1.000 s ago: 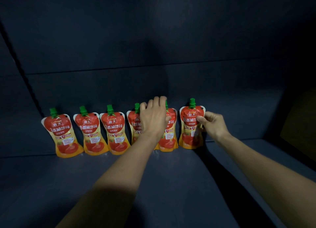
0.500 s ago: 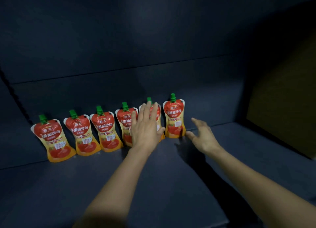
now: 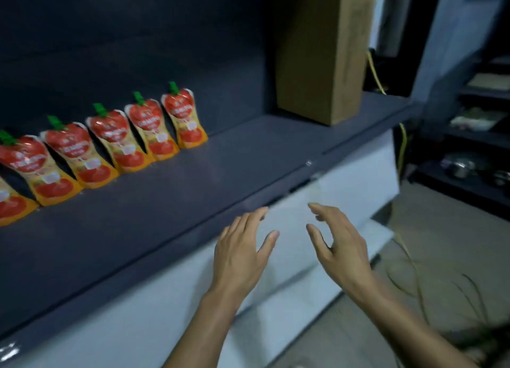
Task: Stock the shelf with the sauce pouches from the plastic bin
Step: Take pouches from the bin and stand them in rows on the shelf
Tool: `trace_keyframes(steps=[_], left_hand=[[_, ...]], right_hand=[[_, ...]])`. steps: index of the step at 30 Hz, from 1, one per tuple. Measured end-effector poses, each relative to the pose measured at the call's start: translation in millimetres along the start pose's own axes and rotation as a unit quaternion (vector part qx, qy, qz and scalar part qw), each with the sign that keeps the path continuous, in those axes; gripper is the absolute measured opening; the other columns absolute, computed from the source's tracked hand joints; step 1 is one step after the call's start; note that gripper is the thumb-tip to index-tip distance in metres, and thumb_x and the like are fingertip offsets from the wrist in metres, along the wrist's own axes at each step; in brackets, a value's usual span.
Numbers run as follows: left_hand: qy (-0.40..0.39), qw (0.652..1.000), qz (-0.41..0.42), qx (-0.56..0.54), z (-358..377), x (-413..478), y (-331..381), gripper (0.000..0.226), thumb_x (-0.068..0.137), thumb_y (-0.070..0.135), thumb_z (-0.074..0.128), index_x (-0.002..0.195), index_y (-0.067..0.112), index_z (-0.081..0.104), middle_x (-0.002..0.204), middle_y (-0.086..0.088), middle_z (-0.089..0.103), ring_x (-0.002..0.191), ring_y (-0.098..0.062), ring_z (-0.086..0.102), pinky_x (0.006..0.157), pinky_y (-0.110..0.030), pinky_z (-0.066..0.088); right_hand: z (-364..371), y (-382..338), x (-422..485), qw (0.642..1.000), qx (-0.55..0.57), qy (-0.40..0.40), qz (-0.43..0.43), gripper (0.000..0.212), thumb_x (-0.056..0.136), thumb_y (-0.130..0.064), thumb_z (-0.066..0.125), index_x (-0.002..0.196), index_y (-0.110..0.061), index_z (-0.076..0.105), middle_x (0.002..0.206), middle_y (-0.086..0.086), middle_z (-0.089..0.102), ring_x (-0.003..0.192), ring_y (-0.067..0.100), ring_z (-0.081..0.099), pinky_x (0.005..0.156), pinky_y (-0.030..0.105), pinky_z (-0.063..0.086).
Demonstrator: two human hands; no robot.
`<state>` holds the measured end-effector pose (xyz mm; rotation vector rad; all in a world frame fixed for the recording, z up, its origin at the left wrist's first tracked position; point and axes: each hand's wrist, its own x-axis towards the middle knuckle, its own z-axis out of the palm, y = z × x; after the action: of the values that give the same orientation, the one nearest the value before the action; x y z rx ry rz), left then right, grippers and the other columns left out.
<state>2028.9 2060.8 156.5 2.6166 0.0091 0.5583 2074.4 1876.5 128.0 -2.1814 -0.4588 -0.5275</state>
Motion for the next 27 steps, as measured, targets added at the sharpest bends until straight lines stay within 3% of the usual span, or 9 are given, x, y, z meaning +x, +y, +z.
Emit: trace_keyframes(steps=[5, 10, 16, 20, 22, 27], left_hand=[[-0.135, 0.990, 0.024, -0.037, 63, -48, 66, 0.046, 0.095, 0.050, 0.049, 0.139, 0.035, 0.041, 0.129, 0.020, 0.055, 0.116, -0.003, 0.051, 0.094, -0.026, 0.043], [-0.243, 0.965, 0.054, -0.079, 129, -77, 134, 0.044, 0.095, 0.049, 0.050, 0.136, 0.031, 0.046, 0.126, 0.014, 0.058, 0.111, -0.005, 0.055, 0.090, -0.026, 0.045], [-0.362, 0.921, 0.065, -0.128, 227, -117, 245, 0.043, 0.094, 0.046, 0.054, 0.133, 0.029, 0.050, 0.119, 0.013, 0.061, 0.101, -0.004, 0.059, 0.087, -0.025, 0.047], [-0.436, 0.877, 0.024, -0.201, 305, -154, 329, 0.025, 0.089, 0.035, 0.064, 0.113, 0.032, 0.056, 0.086, 0.019, 0.060, 0.071, 0.008, 0.057, 0.076, -0.019, 0.048], [-0.472, 0.847, -0.015, -0.243, 348, -170, 363, 0.026, 0.088, 0.028, 0.066, 0.113, 0.029, 0.057, 0.082, 0.015, 0.060, 0.065, 0.005, 0.056, 0.071, -0.018, 0.046], [-0.514, 0.809, -0.113, -0.263, 452, -185, 419, 0.031, 0.091, 0.020, 0.062, 0.122, 0.017, 0.057, 0.102, -0.002, 0.066, 0.088, -0.011, 0.062, 0.079, -0.022, 0.049]], right_hand=[[-51, 64, -94, 0.988, -0.008, -0.041, 0.145, 0.039, 0.092, -0.032, 0.057, 0.131, -0.028, 0.049, 0.122, -0.009, 0.057, 0.101, 0.008, 0.058, 0.085, 0.036, 0.050], [-119, 127, -162, 0.961, -0.041, -0.049, 0.269, 0.036, 0.093, -0.032, 0.056, 0.129, -0.024, 0.053, 0.121, -0.009, 0.055, 0.101, 0.009, 0.056, 0.078, 0.022, 0.037], [-232, 225, -250, 0.913, -0.080, -0.048, 0.396, 0.027, 0.091, -0.029, 0.059, 0.118, -0.024, 0.059, 0.116, -0.002, 0.062, 0.100, 0.014, 0.059, 0.086, 0.033, 0.049], [-309, 294, -305, 0.872, -0.107, -0.048, 0.476, 0.027, 0.090, -0.029, 0.061, 0.117, -0.022, 0.062, 0.116, -0.003, 0.063, 0.097, 0.016, 0.063, 0.084, 0.035, 0.051], [-338, 334, -329, 0.852, -0.101, -0.044, 0.511, 0.027, 0.091, -0.025, 0.061, 0.116, -0.017, 0.064, 0.114, 0.000, 0.065, 0.098, 0.018, 0.063, 0.084, 0.032, 0.050], [-374, 428, -369, 0.815, -0.074, -0.046, 0.573, 0.024, 0.090, -0.016, 0.061, 0.113, -0.008, 0.064, 0.114, 0.010, 0.067, 0.095, 0.021, 0.062, 0.085, 0.032, 0.050]])
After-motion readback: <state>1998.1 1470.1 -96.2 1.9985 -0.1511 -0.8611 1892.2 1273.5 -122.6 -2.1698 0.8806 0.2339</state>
